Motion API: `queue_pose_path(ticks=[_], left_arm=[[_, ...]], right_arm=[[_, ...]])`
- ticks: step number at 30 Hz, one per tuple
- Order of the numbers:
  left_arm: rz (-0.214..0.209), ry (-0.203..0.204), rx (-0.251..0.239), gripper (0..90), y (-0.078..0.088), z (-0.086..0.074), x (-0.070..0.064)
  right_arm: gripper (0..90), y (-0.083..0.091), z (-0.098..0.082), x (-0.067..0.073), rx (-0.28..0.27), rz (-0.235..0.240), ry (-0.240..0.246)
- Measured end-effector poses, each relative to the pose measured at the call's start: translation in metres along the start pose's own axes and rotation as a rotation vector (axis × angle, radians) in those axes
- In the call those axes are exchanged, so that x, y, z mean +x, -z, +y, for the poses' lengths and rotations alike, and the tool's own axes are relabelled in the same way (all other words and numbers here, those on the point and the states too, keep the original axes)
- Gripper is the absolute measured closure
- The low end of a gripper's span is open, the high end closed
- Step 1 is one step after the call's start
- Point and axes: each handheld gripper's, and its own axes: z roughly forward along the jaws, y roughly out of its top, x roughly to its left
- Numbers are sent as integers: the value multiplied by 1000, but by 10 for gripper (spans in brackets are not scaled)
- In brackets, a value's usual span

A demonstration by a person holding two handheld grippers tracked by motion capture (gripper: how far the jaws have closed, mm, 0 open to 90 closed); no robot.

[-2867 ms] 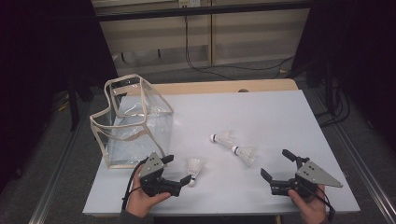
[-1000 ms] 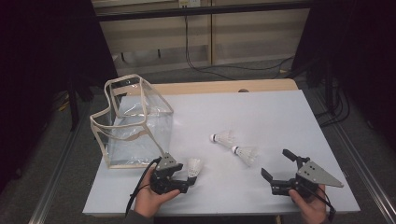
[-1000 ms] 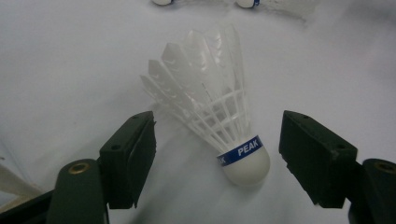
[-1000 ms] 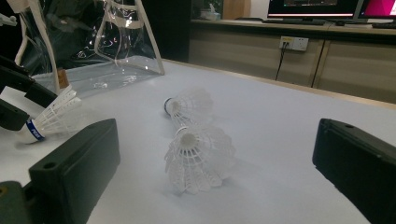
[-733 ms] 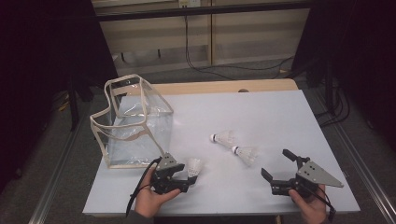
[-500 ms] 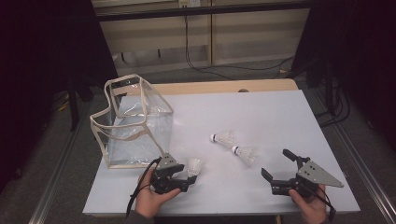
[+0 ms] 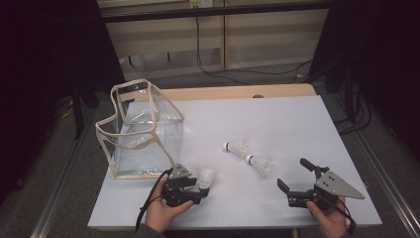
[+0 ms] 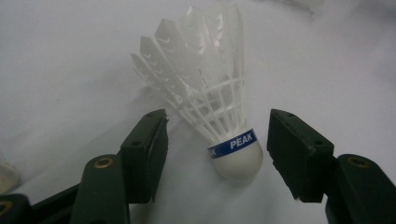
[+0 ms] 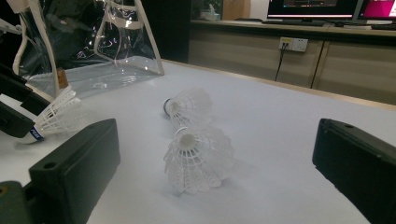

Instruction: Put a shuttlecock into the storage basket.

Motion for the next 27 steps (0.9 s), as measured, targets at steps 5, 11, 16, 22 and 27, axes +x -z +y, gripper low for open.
queue_pose_path(ticks=[5,11,16,22,27], left_arm=[[-5,6,8,397,-2,0,-1],[-5,12,31,423,-3,0,-1],[0,17,29,431,-4,0,-1],[10,9,26,438,-5,0,-2],[20,2,26,453,-5,0,-4]], right_arm=[[8,0,0,0,3,-1,0],[8,0,0,0,2,-1,2],[8,0,0,0,3,-1,3],[8,0,0,0,5,-1,3],[8,0,0,0,6,1,4]])
